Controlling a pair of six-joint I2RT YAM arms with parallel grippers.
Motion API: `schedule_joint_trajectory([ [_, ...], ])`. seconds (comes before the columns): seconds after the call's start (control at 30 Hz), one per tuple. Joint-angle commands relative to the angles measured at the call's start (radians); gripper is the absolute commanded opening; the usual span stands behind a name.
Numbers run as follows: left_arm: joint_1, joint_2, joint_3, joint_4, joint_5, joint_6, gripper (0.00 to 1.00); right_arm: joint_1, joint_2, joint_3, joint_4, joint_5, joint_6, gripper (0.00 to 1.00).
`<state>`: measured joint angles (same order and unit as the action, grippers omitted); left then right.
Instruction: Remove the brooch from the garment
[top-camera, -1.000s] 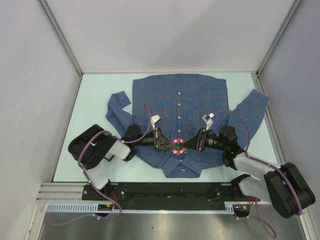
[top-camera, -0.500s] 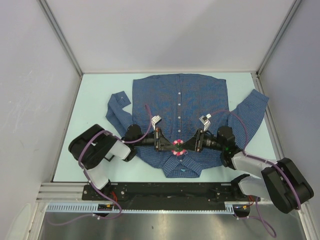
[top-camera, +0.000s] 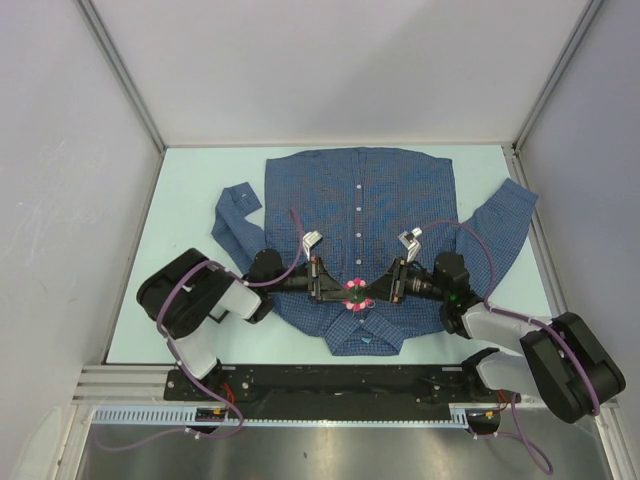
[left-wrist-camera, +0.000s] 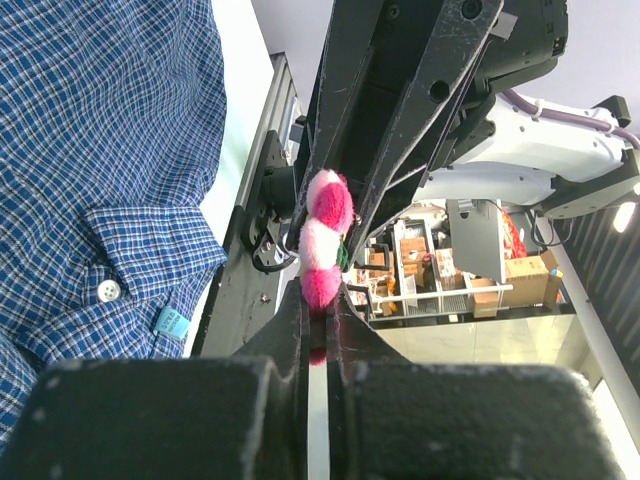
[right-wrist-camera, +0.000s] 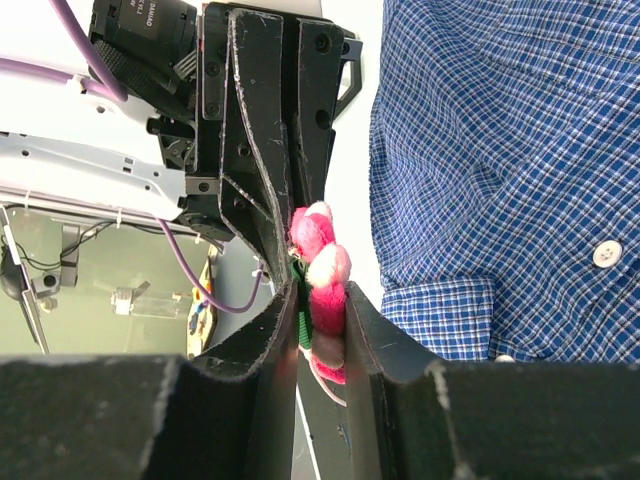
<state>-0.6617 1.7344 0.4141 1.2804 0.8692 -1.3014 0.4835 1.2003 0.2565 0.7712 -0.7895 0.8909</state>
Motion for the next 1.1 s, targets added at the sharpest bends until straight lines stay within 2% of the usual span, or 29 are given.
schedule_joint_trajectory([
  [0.0,-0.015,-0.024,0.008,0.142,-0.022,0.046,0.0,0.043,0.004,0.036,0.117,0.001,0.019,0.0],
  [0.07,-0.015,-0.055,0.008,0.07,-0.036,0.076,0.01,0.061,0.002,0.04,0.119,0.007,0.016,0.0],
  [0.17,-0.013,-0.11,-0.004,0.002,-0.058,0.123,0.18,0.067,-0.014,0.038,0.07,0.05,-0.009,0.0],
  [0.2,-0.013,-0.122,-0.009,-0.007,-0.061,0.134,0.3,0.07,-0.031,0.04,0.054,0.068,-0.015,0.0],
  [0.3,-0.006,-0.173,-0.027,-0.024,-0.062,0.151,0.48,0.064,-0.07,0.04,0.01,0.087,-0.029,0.0],
  [0.4,0.001,-0.206,-0.05,-0.053,-0.067,0.175,0.54,0.049,-0.105,0.043,-0.041,0.093,-0.047,0.0],
  [0.57,0.001,-0.297,-0.093,-0.176,-0.096,0.259,0.58,0.024,-0.13,0.044,-0.084,0.091,-0.055,0.0],
  [0.67,-0.019,-0.468,-0.087,-0.436,-0.176,0.394,0.61,0.014,-0.139,0.044,-0.089,0.098,-0.05,0.0],
  [0.7,-0.035,-0.505,-0.065,-0.598,-0.247,0.433,0.63,0.007,-0.142,0.044,-0.084,0.099,-0.046,0.0],
  [0.8,-0.117,-0.593,-0.019,-0.774,-0.355,0.505,0.68,0.0,-0.148,0.046,-0.061,0.105,-0.033,0.0],
  [0.83,-0.14,-0.595,-0.015,-0.776,-0.358,0.49,0.69,0.001,-0.146,0.047,-0.055,0.107,-0.027,0.0],
  [0.9,-0.15,-0.582,-0.008,-0.77,-0.374,0.472,0.86,0.0,-0.146,0.052,-0.049,0.105,-0.02,0.0],
  [0.97,-0.168,-0.563,0.003,-0.796,-0.403,0.462,0.92,-0.005,-0.15,0.053,-0.043,0.105,-0.01,0.0],
  [1.07,-0.194,-0.512,0.02,-0.755,-0.411,0.432,0.91,-0.008,-0.153,0.056,-0.044,0.107,-0.001,0.0],
])
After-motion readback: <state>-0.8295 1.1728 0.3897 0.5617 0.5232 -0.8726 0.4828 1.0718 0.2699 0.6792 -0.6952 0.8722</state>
